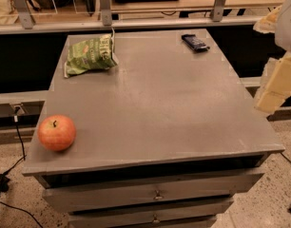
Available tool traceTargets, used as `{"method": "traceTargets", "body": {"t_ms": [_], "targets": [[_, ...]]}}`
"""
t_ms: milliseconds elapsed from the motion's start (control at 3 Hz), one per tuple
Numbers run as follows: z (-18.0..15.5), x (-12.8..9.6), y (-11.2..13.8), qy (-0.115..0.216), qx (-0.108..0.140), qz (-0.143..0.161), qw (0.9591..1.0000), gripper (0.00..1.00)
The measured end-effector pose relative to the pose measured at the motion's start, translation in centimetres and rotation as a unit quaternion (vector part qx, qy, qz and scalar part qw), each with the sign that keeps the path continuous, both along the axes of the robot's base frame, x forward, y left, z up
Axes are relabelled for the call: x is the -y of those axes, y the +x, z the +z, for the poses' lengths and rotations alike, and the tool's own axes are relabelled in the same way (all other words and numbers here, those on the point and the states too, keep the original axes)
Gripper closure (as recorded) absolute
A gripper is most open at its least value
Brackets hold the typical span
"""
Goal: Move rxbar blueberry near apple
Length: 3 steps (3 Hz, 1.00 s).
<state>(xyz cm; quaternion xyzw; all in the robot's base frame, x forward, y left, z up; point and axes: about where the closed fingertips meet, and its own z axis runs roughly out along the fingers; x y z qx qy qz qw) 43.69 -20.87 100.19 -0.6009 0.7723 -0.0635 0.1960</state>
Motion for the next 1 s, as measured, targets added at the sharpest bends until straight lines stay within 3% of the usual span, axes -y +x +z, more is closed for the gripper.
{"method": "traceTargets", "body": {"t_ms": [333, 667, 1000], "targets": [[0.0, 0.0, 0.0, 0.000, 0.000, 0.000, 1.0000, 0.00], [0.2, 0.7, 1.9, 0.027, 0.009, -0.009, 0.9995, 0.00], [0.5, 1.9, 6.6, 0.069, 0.033, -0.027, 0.9967, 0.00]]}}
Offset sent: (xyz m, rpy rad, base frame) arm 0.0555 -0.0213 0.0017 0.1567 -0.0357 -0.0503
